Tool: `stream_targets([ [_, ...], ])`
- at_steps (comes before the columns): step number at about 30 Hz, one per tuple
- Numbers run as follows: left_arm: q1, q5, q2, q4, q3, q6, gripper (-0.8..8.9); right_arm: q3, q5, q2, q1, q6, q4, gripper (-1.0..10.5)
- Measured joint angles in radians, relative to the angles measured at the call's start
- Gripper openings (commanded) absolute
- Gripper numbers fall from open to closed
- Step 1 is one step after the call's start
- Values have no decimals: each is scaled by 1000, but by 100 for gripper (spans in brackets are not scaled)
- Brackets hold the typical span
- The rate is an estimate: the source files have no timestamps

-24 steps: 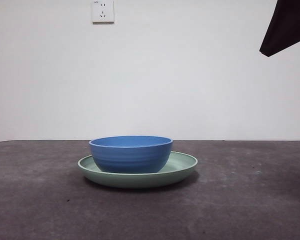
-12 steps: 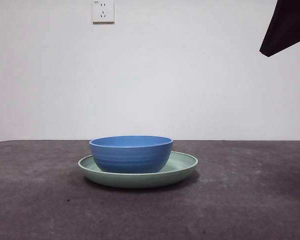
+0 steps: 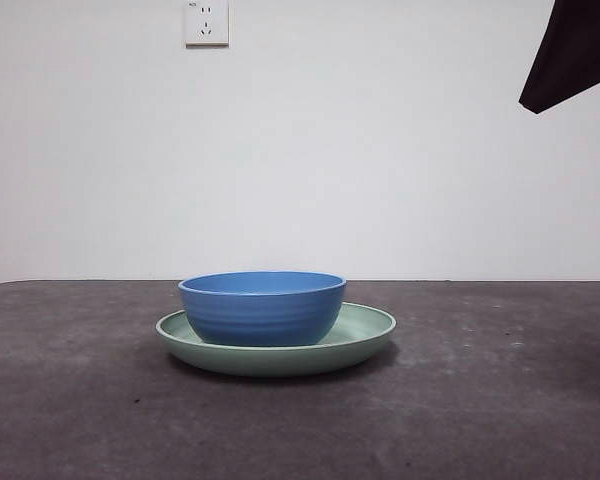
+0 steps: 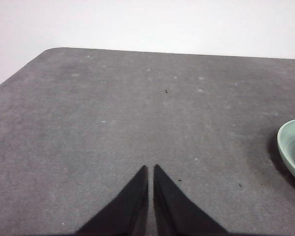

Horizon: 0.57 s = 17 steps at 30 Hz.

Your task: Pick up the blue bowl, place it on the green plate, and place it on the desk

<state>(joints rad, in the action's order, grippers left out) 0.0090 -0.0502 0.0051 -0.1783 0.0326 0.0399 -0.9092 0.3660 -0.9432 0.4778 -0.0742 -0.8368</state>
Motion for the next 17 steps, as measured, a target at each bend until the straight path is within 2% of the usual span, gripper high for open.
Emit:
stream_targets([
  [6, 0, 0, 0, 0, 0, 0, 19, 0, 0, 0, 0, 2, 0, 10],
  [9, 0, 0, 0, 0, 0, 0, 19, 0, -26, 23, -28, 43, 22, 9],
  [17, 0, 0, 0, 0, 0, 0, 19, 85, -26, 233, -244, 60, 306, 10],
])
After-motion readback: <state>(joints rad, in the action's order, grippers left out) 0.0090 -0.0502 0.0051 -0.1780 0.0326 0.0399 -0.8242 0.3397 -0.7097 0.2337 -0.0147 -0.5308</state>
